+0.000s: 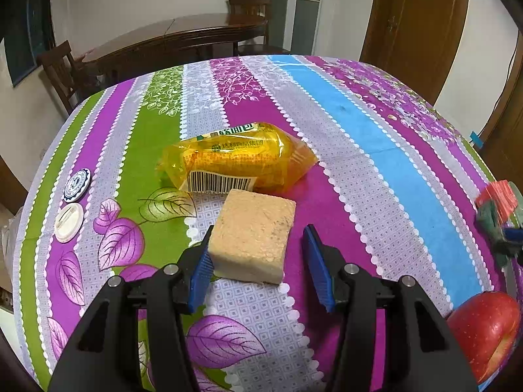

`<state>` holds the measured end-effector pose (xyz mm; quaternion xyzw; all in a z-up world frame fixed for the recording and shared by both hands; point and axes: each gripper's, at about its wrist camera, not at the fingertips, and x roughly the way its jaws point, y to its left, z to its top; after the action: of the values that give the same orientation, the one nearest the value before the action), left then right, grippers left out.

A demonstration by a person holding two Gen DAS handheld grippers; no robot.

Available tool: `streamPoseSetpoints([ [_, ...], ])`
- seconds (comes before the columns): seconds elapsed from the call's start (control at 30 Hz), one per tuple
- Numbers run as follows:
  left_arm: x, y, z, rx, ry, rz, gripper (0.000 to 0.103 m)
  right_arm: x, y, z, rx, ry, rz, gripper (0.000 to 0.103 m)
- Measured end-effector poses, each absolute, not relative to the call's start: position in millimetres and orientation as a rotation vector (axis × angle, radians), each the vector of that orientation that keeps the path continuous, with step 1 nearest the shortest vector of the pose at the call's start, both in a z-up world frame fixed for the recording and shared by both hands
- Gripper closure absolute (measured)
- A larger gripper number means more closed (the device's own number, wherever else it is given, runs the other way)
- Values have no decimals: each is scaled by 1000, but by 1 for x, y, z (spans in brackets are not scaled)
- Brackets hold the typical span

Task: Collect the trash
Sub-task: 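Grasp the beige sponge with the left tool while the right tool grasps the green scrubber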

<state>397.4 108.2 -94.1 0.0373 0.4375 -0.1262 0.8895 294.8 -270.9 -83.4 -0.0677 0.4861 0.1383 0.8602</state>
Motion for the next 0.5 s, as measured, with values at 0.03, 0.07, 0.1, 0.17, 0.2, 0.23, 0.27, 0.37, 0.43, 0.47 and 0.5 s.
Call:
streamPoseSetpoints([
  [0.03,397,108,-94,77,909,-262,54,298,-272,-84,-140,1008,270,83],
  [0.07,398,108,-94,76,909,-262,54,302,-272,-85,-137,1004,257,83],
  [0.1,397,108,-94,75,909,-262,54,304,-272,-86,-125,1008,256,83],
  [0.17,396,108,-94,72,909,-260,54,304,-274,-87,-109,1007,247,83],
  [0.2,396,108,-94,73,909,-260,54,304,-273,-88,-110,1008,248,83],
  [0.23,396,108,-94,74,909,-259,54,303,-274,-88,-110,1006,254,83],
  [0.27,395,108,-94,77,908,-259,54,302,-274,-87,-116,1001,263,83],
  [0.37,395,108,-93,63,906,-263,54,295,-271,-85,-138,987,279,84],
  [0.43,393,110,-92,52,900,-257,65,287,-271,-80,-141,964,282,85],
  [0.47,391,109,-92,56,895,-252,65,284,-270,-78,-137,953,283,85],
  [0.5,388,108,-90,64,880,-244,65,279,-271,-75,-129,937,283,85],
])
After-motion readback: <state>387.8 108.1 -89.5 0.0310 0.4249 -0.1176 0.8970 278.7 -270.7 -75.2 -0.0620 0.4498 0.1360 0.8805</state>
